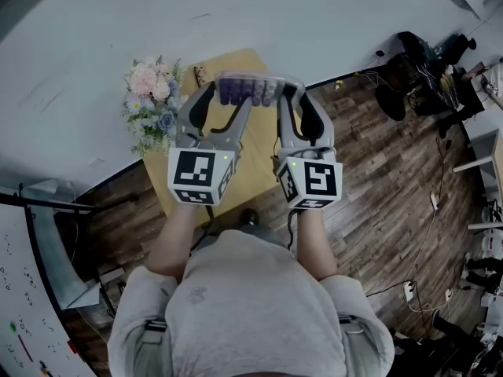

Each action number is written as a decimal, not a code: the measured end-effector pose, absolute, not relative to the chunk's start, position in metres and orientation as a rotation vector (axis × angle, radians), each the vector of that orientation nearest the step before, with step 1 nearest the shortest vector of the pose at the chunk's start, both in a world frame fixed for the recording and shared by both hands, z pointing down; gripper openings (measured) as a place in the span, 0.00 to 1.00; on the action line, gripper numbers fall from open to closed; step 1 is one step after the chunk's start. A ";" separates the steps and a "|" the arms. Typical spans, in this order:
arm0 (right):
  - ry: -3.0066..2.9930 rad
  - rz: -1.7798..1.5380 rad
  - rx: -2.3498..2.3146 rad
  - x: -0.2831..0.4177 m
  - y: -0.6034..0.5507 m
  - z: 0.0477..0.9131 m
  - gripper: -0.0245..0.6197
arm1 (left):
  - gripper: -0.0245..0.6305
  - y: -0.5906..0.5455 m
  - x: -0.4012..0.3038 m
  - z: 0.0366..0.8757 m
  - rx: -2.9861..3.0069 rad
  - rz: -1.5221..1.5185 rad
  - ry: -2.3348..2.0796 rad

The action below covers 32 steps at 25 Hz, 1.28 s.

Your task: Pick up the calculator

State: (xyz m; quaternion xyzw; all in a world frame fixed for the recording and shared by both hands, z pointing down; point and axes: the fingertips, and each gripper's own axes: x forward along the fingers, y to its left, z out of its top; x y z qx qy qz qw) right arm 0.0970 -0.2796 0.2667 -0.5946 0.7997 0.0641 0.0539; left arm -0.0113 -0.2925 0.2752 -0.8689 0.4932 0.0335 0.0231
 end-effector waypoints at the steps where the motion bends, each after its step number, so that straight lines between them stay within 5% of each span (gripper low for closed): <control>1: 2.423 0.200 -1.810 0.098 -0.276 0.266 0.23 | 0.46 -0.289 -0.011 0.274 -2.690 0.105 1.519; 32: 2.297 0.278 -1.893 0.117 -0.207 0.254 0.23 | 0.45 -0.232 0.009 0.261 -2.711 0.127 1.379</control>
